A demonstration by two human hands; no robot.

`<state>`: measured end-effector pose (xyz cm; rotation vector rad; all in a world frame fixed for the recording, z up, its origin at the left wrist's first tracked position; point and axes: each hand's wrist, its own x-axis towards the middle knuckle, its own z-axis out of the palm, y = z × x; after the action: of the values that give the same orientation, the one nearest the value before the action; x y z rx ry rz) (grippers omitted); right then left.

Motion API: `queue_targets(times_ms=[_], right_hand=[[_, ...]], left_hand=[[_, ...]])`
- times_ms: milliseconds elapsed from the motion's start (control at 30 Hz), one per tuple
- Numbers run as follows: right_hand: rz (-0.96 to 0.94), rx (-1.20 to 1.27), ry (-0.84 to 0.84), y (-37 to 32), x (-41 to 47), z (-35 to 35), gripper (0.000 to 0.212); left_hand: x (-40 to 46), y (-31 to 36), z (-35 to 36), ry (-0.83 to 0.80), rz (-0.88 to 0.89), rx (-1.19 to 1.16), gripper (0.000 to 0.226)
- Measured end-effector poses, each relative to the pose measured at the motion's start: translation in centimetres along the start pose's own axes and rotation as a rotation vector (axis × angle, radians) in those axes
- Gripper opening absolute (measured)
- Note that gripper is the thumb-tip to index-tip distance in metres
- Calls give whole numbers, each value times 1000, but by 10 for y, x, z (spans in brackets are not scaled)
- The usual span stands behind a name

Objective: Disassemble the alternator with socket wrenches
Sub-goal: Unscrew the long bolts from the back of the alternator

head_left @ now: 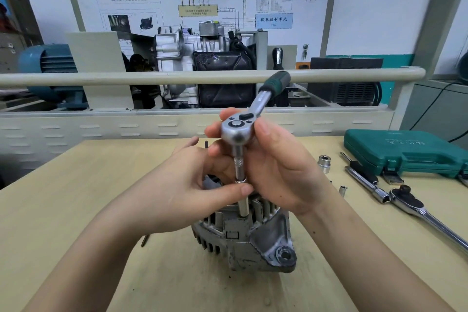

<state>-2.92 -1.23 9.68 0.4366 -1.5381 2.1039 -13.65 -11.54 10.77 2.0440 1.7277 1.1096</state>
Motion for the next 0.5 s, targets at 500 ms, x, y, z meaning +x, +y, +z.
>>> queue_targets(times_ms=[500], right_hand=[[-27, 17, 183, 5, 3, 6, 29]], left_hand=[[3, -7, 3, 14, 40, 134, 45]])
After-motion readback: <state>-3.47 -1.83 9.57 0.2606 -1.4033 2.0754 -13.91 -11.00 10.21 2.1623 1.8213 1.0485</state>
